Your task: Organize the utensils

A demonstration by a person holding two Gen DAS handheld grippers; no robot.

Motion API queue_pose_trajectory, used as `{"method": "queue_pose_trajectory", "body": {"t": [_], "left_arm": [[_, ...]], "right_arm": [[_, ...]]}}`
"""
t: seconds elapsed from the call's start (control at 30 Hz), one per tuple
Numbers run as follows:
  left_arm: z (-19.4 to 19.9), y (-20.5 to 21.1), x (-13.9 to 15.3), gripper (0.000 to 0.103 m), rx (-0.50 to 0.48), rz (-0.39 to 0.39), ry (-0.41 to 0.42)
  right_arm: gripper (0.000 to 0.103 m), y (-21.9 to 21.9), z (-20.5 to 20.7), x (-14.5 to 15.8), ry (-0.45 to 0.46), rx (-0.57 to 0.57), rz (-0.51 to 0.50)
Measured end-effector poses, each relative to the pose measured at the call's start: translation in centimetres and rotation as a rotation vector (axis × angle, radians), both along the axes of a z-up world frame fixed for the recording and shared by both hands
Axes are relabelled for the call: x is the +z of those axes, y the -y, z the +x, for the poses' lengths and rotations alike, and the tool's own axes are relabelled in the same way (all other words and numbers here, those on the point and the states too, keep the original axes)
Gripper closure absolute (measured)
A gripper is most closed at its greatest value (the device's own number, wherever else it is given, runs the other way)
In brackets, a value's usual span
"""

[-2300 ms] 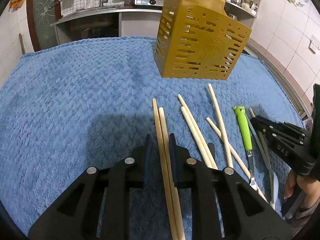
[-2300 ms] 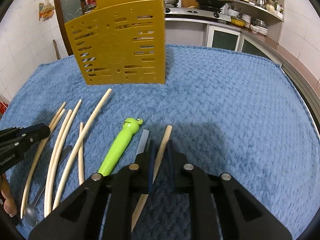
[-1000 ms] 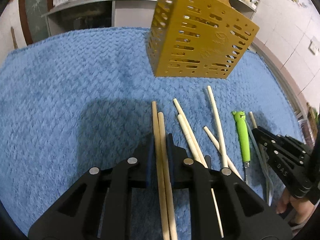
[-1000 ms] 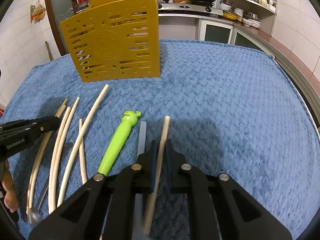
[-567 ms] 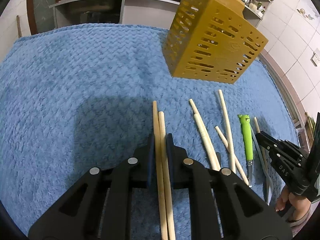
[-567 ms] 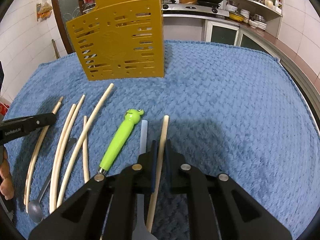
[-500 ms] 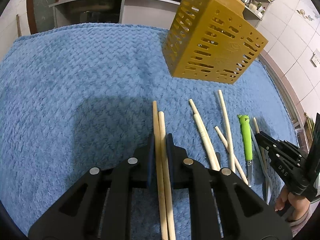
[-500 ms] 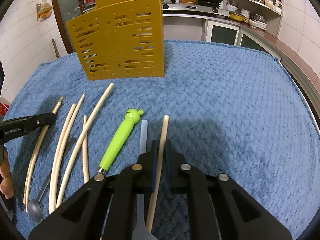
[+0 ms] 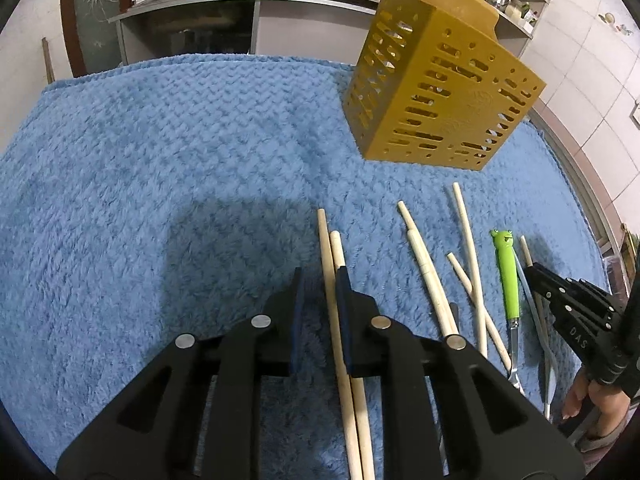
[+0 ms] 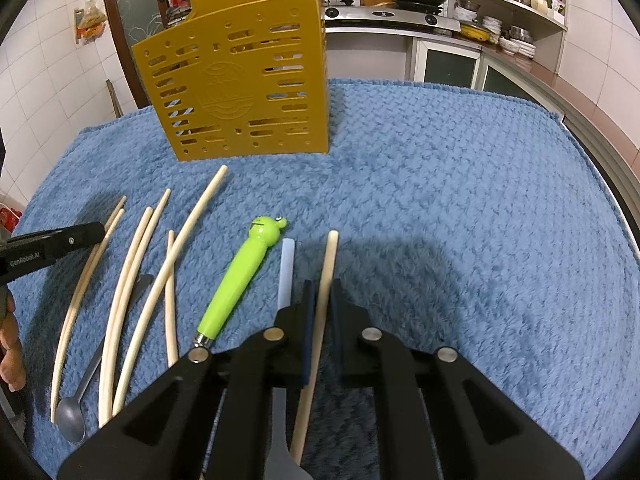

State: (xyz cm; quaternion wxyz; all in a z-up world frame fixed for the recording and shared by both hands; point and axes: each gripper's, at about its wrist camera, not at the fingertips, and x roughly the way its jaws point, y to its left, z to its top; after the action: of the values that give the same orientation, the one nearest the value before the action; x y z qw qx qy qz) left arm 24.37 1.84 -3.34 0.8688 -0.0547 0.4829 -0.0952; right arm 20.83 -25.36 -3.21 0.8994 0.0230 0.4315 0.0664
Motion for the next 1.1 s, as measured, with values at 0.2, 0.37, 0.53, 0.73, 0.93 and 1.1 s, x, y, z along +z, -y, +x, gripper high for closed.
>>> {"method": "queue_pose_trajectory", "body": {"t": [0.2,0.37,0.53,0.73,0.93,1.1], "left_arm": [[0.4,1.6,-0.2,0.089,-0.053,0.071,0.009],[0.9,3.0,-0.3,0.087,-0.071,0.13,0.0],[0.5,1.9,-0.1,0.088,-0.04,0.061,-0.01],[0.5,0.4,0.6,0.079,-0.005,0.0,0.028],[0.1,-0.1,1.0,0.024,0.035,0.07,0.075],[0.1,0.3,0.3,0.015,0.026,0.136,0.042]], "right_arm": [[0.095,-0.1,0.1,0.0,-0.002,-0.002,-0.007],[0.095,-0.2,0.2,0.0,-0.008,-0.004,-0.014],[0.094,0.1,0.2,0.1,-0.01,-0.001,0.002],[0.094,0.2,0.1,0.0,-0.005,0.004,0.002],[0.094,0.2,0.2,0.1,-0.006,0.003,0.001],[0.094,0.2,0.2,0.1,-0.006,0.003,0.001]]}}
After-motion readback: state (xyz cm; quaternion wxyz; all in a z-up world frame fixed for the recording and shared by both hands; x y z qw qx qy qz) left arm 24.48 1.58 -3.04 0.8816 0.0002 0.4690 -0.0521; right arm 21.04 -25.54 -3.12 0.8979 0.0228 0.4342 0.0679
